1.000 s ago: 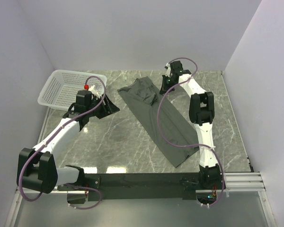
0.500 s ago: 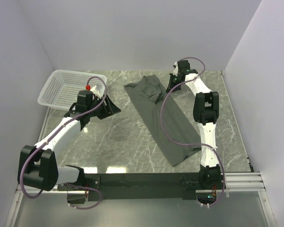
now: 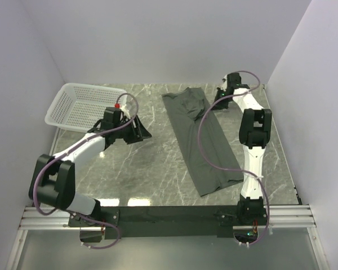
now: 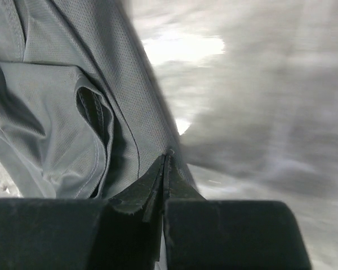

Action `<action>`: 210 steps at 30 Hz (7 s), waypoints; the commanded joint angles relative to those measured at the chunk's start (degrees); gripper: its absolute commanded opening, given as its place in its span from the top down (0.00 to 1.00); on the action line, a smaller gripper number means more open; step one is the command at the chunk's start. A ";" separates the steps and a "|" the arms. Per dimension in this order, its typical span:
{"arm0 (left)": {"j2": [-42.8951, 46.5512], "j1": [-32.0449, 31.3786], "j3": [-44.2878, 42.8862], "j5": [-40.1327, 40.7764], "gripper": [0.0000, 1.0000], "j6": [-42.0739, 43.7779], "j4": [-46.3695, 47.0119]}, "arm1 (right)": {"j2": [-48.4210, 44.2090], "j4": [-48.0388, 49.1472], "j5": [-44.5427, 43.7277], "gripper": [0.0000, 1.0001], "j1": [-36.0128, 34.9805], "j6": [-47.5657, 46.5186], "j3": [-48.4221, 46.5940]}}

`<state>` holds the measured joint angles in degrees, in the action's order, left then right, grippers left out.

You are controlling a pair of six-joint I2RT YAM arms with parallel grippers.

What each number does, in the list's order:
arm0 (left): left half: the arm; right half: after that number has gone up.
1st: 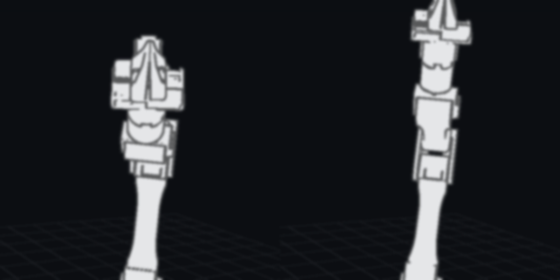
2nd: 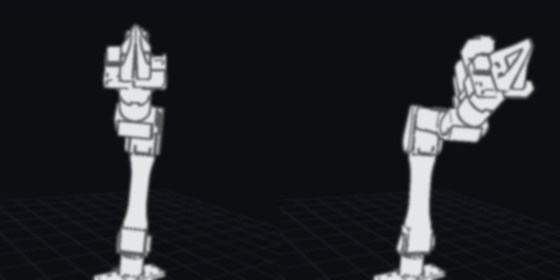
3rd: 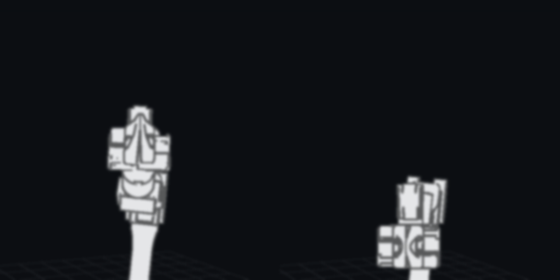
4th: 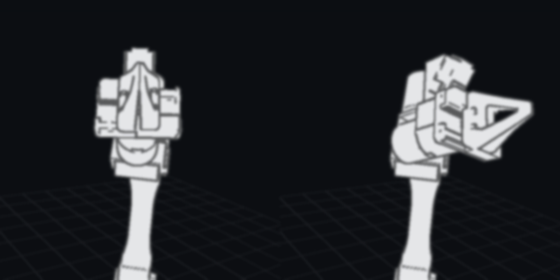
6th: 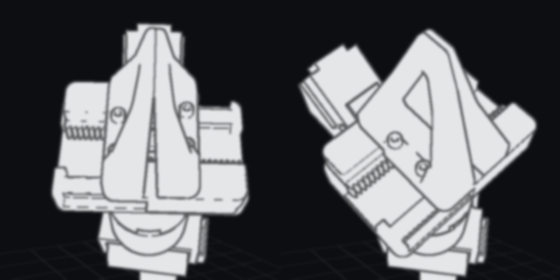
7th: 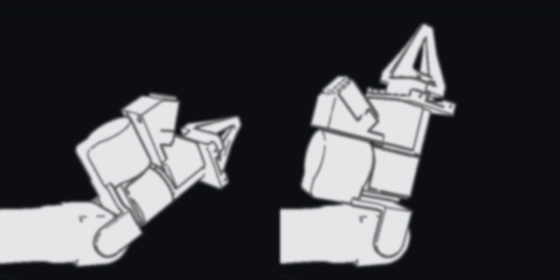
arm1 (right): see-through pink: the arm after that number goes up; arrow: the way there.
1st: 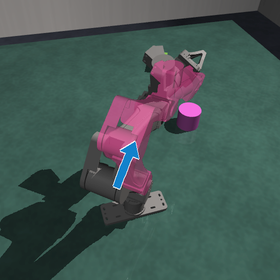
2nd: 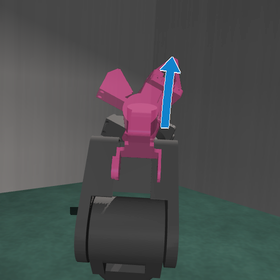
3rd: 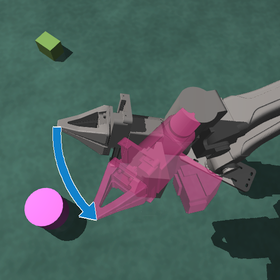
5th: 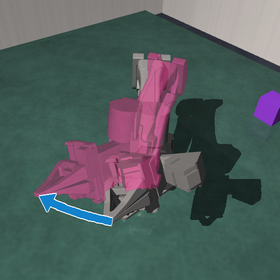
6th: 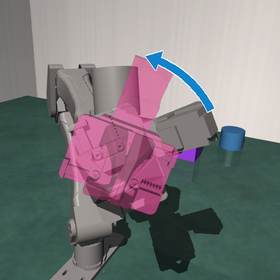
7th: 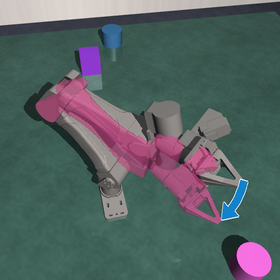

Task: Fold and stack the t-shirts
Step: Fold the tshirt

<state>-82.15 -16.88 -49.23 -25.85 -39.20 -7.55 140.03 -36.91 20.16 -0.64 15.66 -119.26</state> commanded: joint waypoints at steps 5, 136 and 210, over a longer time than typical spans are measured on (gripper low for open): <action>-7.49 -6.05 -6.92 -2.98 0.38 0.53 3.51 | -7.30 2.63 1.63 0.79 4.25 0.87 2.54; -27.71 -54.92 -16.51 15.30 0.99 40.61 8.96 | -69.89 -25.43 5.68 0.38 14.80 -129.22 83.49; -24.20 -49.12 -8.60 5.55 0.99 32.87 18.10 | -77.97 -11.24 5.58 1.00 4.69 -117.70 93.69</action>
<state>-108.68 -65.84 -58.30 -18.41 -5.69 10.44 61.56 -52.62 24.71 4.10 -102.26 -27.49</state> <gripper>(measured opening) 0.034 0.013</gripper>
